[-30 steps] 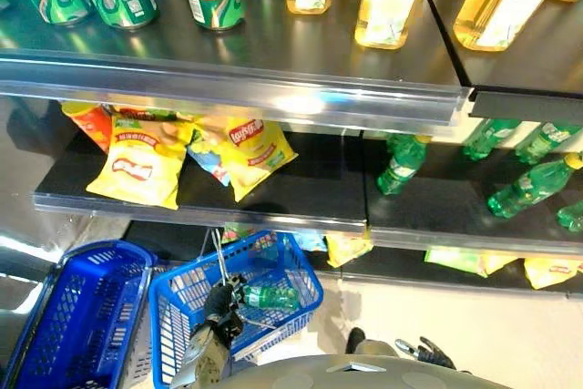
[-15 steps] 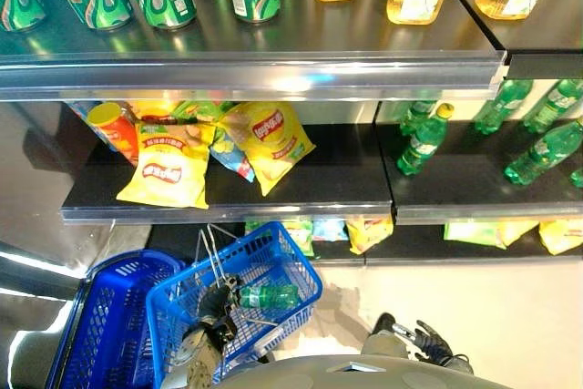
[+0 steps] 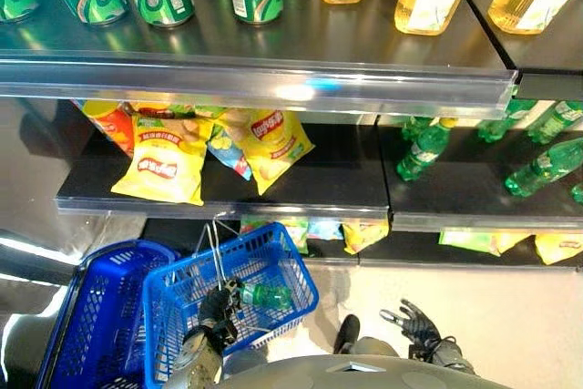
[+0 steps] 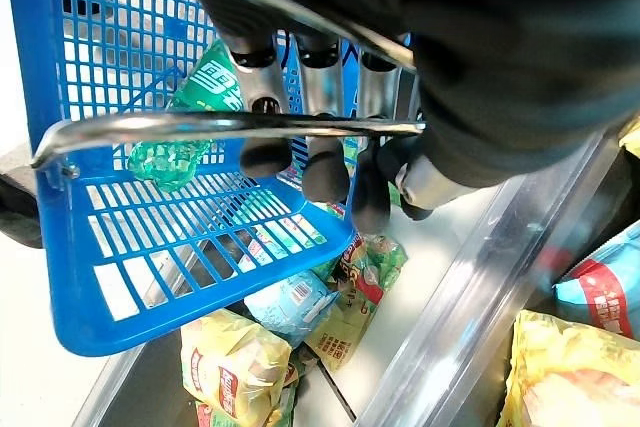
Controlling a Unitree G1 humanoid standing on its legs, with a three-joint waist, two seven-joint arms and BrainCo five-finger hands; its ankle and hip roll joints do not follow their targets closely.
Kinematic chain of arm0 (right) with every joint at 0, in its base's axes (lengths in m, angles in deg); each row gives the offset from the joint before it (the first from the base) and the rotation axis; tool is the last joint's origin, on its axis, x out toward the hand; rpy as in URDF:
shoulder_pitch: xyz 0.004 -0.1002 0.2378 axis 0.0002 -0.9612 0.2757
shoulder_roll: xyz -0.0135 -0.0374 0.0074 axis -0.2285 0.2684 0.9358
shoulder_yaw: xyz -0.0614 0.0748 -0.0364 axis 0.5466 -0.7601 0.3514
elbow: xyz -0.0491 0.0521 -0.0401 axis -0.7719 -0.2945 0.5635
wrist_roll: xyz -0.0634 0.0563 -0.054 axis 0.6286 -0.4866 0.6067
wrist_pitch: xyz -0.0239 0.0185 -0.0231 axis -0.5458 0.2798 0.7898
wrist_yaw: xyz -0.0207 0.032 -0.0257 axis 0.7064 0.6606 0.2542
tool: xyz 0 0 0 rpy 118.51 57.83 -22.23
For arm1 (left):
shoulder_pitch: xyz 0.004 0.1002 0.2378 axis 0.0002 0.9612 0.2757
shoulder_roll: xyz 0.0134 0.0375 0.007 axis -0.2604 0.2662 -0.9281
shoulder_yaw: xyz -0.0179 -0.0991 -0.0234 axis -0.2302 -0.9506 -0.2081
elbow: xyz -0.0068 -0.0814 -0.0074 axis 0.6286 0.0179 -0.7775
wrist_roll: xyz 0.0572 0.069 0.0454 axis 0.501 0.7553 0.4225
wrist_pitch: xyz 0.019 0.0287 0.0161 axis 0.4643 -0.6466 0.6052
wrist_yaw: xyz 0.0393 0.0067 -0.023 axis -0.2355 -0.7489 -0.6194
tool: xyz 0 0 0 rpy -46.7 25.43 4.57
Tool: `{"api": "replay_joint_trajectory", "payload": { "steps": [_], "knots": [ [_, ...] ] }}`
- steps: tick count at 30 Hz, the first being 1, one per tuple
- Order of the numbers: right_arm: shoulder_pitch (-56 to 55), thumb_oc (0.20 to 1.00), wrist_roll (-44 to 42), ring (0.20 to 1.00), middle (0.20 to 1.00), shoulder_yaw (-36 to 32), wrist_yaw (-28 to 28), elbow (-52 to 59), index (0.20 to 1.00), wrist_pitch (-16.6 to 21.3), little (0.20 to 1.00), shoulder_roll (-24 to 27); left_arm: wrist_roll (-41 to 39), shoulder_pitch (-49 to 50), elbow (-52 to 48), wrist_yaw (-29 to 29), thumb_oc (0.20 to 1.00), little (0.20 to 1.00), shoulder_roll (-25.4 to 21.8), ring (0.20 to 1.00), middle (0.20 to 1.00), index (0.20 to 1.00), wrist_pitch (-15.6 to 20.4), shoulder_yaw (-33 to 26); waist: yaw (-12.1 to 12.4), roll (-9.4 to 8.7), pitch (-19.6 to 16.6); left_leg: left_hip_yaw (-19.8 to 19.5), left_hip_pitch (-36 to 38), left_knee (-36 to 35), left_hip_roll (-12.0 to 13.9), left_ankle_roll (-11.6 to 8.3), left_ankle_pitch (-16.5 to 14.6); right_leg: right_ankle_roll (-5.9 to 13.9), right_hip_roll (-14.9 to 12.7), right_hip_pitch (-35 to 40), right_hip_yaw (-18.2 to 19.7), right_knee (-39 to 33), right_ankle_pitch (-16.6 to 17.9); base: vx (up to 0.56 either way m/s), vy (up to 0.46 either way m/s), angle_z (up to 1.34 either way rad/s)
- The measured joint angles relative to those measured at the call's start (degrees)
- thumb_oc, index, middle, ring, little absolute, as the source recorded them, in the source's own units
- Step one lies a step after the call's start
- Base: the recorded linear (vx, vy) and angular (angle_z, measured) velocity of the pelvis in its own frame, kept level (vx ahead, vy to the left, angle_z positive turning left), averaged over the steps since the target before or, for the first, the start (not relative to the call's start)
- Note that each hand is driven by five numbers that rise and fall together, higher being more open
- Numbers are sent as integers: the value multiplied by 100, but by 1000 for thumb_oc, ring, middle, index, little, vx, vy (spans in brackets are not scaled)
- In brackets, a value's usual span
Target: Pick up the snacks into the basket
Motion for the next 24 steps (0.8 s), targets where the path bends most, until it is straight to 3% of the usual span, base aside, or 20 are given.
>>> {"api": "replay_joint_trajectory", "payload": {
  "steps": [2,3,4,5,7,10,13,19,22,24],
  "knots": [
    [-24,1000,11,1000,1000,-1,0,80,1000,2,1000,121,0,-3,-13,-1,200,200,114,200,200,200,0,5,-54,173,-31,121,32,-272,169,155,135,122,27,-34,-15,31,36,118,274,-4],
    [-16,1000,86,1000,1000,-9,8,40,1000,-2,1000,210,2,-12,7,2,200,200,172,200,200,200,-12,67,-145,271,-55,75,123,-485,62,30,355,221,-29,-60,18,69,53,55,155,-19],
    [-16,1000,147,1000,1000,-2,8,51,1000,-2,1000,229,1,-4,4,5,200,200,178,200,200,200,-13,75,-150,253,-65,109,193,-549,-9,-135,398,298,-129,-113,44,123,67,119,238,-27],
    [-30,1000,240,1000,1000,-4,3,46,1000,-5,1000,171,1,22,1,6,200,200,132,200,200,200,-13,90,-154,111,-127,197,183,-575,-234,-191,402,452,-408,-190,36,228,140,21,222,-22],
    [-85,1000,471,1000,1000,42,22,3,1000,-12,1000,38,6,12,-5,18,200,200,52,200,200,200,-17,111,-148,-119,-158,327,255,-580,-590,-51,294,600,-768,-293,38,394,285,16,190,-26],
    [-94,1000,691,1000,1000,273,56,69,1000,-16,1000,-36,28,21,-55,62,200,200,-68,200,200,200,-23,140,-152,-153,-135,484,288,-576,-727,82,206,585,-1030,-506,-127,647,396,1,-7,-23],
    [-81,1000,863,1000,1000,454,80,146,1000,-19,1000,-79,60,55,-165,95,200,200,-262,200,200,200,-23,96,-113,-315,-106,491,320,-575,-745,80,188,595,-924,-300,-397,286,469,59,-41,-4],
    [-34,1000,899,1000,1000,445,114,586,1000,-8,1000,21,82,122,-169,103,200,200,-87,200,200,200,-43,98,-125,-107,-29,463,487,-577,-531,15,146,573,-697,1,-481,57,435,59,-42,1],
    [-74,1000,899,1000,1000,445,113,639,1000,-8,1000,112,84,94,-173,95,200,200,-81,200,200,200,-49,99,-134,-84,-7,340,349,-349,-465,-84,112,580,-741,-30,-610,312,315,-85,-43,27],
    [-109,1000,898,1000,1000,448,114,810,1000,-5,1000,168,91,-36,-232,98,200,200,-146,200,200,200,-48,112,-136,-146,77,196,-65,109,-420,-46,-23,589,-979,-341,-701,893,34,-163,-28,43]
  ]
}}
